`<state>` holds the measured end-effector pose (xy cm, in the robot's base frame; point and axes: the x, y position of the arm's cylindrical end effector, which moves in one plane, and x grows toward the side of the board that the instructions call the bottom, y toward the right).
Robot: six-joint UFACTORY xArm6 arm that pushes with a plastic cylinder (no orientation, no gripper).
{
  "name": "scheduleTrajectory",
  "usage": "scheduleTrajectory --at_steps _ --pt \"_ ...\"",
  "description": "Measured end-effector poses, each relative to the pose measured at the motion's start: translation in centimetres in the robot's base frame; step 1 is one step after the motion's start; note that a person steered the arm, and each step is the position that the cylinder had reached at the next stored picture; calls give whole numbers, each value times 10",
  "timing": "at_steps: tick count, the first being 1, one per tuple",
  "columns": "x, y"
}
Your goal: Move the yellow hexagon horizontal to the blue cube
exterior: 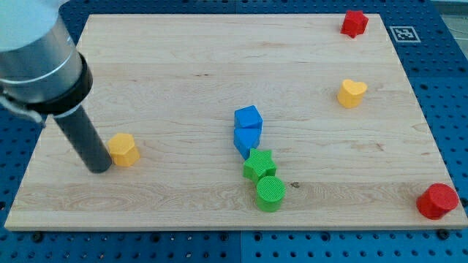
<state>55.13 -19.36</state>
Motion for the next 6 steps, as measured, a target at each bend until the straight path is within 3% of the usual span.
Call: scheduleTrajectory --at_steps 1,2,3,5,6 --pt "23 6" --pt "-14 14" --pt "-25 27" --pt "-34 43" --pt "-17 57"
